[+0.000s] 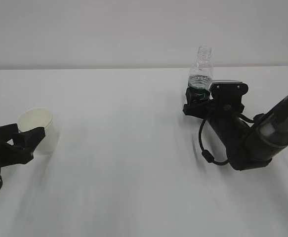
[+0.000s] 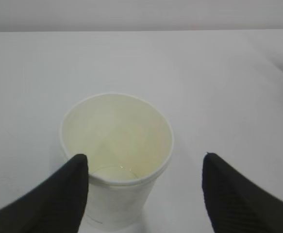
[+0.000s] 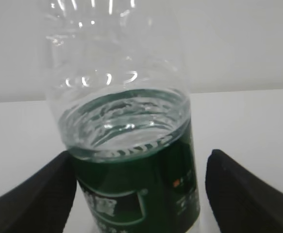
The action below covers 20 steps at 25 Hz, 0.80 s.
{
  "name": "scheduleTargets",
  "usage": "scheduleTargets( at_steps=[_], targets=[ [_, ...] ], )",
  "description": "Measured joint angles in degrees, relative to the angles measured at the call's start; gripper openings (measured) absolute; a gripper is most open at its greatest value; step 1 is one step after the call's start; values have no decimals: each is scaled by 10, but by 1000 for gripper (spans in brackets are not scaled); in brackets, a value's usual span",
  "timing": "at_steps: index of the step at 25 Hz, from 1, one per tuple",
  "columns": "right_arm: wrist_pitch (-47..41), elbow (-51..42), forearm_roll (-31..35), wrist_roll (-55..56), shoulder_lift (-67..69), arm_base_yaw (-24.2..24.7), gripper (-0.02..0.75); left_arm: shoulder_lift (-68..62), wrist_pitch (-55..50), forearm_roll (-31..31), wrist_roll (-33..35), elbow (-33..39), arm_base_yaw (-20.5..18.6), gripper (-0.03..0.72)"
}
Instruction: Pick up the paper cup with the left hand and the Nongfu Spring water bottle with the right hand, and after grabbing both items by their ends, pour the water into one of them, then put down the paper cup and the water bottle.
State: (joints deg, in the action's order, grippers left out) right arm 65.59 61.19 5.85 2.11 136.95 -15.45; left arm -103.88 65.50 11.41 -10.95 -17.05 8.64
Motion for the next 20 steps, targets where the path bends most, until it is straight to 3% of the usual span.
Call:
scheduleTargets(
  at_steps=[20],
  targets=[
    [0,-4,-14,0,0,0,594,0,0,0,0,0,0,524]
  ],
)
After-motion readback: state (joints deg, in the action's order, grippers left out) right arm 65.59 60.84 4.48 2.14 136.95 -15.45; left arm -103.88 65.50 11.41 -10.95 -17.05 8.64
